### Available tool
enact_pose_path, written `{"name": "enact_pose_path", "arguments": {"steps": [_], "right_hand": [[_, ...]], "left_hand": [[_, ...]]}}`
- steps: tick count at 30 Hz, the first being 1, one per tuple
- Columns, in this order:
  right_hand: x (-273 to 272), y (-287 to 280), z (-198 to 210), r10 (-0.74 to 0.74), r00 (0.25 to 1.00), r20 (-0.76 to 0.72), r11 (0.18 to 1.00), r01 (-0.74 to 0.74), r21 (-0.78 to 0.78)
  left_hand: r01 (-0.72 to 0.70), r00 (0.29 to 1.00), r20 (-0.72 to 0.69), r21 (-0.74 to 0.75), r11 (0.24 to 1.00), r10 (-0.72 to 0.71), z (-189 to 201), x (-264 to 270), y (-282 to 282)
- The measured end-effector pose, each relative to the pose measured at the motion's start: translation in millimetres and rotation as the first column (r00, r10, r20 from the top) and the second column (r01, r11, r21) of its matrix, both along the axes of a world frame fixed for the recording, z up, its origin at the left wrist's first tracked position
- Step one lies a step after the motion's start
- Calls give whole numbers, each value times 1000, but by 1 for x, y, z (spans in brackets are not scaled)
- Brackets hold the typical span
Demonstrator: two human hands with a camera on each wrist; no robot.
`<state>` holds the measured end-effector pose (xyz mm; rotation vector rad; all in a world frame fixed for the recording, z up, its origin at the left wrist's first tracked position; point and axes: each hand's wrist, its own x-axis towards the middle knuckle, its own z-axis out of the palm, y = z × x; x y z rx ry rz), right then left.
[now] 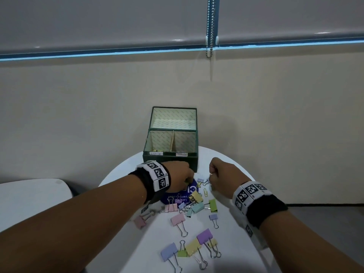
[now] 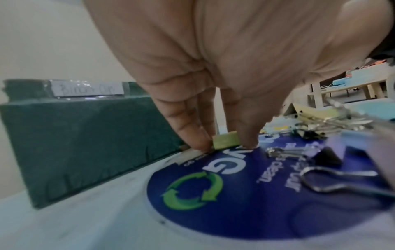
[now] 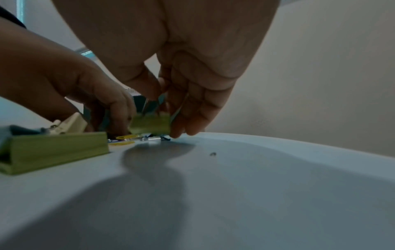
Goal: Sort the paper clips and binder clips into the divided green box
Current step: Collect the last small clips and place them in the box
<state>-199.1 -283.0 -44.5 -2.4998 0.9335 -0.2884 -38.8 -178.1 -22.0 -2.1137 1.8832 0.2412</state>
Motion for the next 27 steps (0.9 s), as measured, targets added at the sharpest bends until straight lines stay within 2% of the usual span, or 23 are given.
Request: {"name": "enact_pose_path", "arguments": {"steps": [3, 9, 17, 27], "right_hand": [[1, -2, 1, 4, 1000, -7, 1000, -4, 9], [4, -5, -7, 10, 993, -121, 999, -13, -29], [-1, 0, -10, -9, 982, -191, 996, -9, -94], [3, 0, -15, 15, 979, -203, 996, -33, -86]], "left_hand": [[-69, 997, -22, -2, 998, 69, 2, -2, 4], [-78, 997, -19, -36, 996, 77, 17, -12, 4], [25, 1000, 12, 30, 999, -25, 17, -16, -11], [13, 994, -108, -27, 1000, -16, 13, -9, 0]]}}
